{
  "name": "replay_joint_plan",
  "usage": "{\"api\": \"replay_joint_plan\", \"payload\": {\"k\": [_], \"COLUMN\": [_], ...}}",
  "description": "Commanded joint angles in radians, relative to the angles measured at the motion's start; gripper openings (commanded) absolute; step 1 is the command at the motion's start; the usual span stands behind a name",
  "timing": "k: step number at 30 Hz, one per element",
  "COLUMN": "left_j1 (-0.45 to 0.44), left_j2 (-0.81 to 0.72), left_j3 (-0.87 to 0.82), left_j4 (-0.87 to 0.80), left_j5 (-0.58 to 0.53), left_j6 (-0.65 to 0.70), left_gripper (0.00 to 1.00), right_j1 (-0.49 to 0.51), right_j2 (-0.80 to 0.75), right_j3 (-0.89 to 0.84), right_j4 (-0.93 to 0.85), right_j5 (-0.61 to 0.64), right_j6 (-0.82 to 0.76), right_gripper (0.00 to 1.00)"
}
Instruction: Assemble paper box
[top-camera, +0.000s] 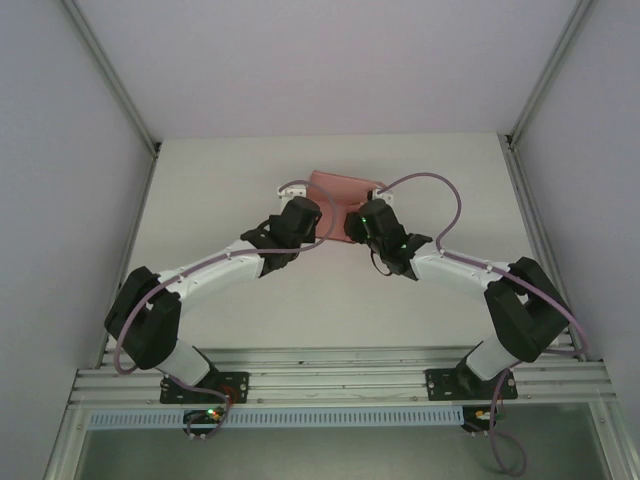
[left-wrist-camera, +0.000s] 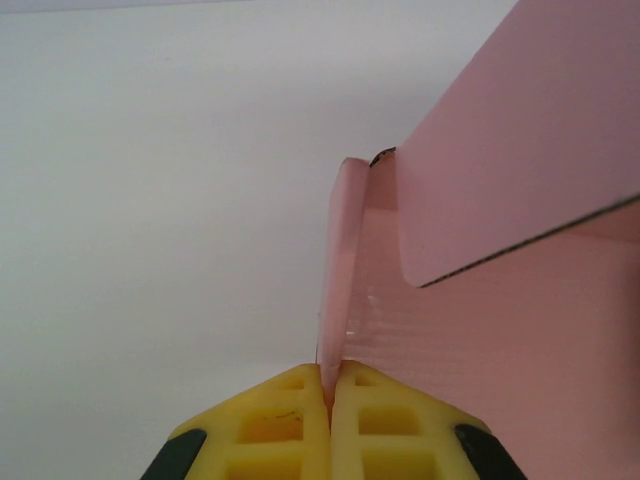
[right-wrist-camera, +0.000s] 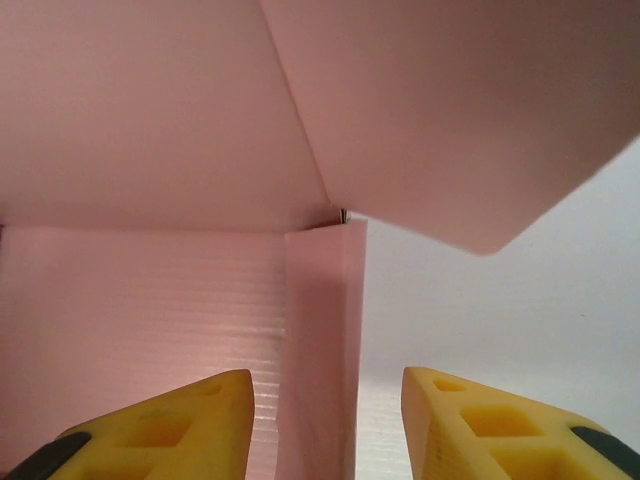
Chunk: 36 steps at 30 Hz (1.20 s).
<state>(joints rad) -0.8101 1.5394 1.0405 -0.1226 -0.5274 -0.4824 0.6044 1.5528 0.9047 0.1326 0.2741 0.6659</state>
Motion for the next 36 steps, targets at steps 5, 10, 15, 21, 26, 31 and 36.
{"api": "replay_joint_plan", "payload": {"k": [5, 10, 15, 21, 26, 31, 36], "left_j1": [0.008, 0.009, 0.012, 0.01, 0.009, 0.012, 0.015], "left_j2": [-0.019, -0.031, -0.03, -0.033, -0.046, -0.057, -0.066], "left_j3": [0.015, 0.009, 0.012, 0.018, 0.038, 0.042, 0.045], "left_j4": [0.014, 0.017, 0.025, -0.001, -0.049, -0.068, -0.068], "left_j5": [0.024, 0.013, 0.03, -0.008, -0.071, -0.105, -0.097], "left_j6": [-0.029, -0.037, -0.035, -0.03, -0.011, -0.009, -0.01], "left_gripper": [0.0, 0.0, 0.0, 0.0, 0.0, 0.0, 0.0], "right_j1": [-0.012, -0.015, -0.014, -0.014, -0.007, -0.008, -0.011], "right_j2": [0.051, 0.079, 0.099, 0.102, 0.143, 0.175, 0.212], "right_j3": [0.02, 0.041, 0.036, 0.076, 0.172, 0.229, 0.255], "right_j4": [-0.015, -0.049, -0.032, -0.168, -0.434, -0.649, -0.74], "right_j5": [-0.07, -0.05, -0.041, 0.073, 0.269, 0.437, 0.552], "right_j6": [0.012, 0.018, 0.031, 0.011, -0.054, -0.039, -0.033], "right_gripper": [0.33, 0.28, 0.14, 0.0, 0.0, 0.03, 0.0]}}
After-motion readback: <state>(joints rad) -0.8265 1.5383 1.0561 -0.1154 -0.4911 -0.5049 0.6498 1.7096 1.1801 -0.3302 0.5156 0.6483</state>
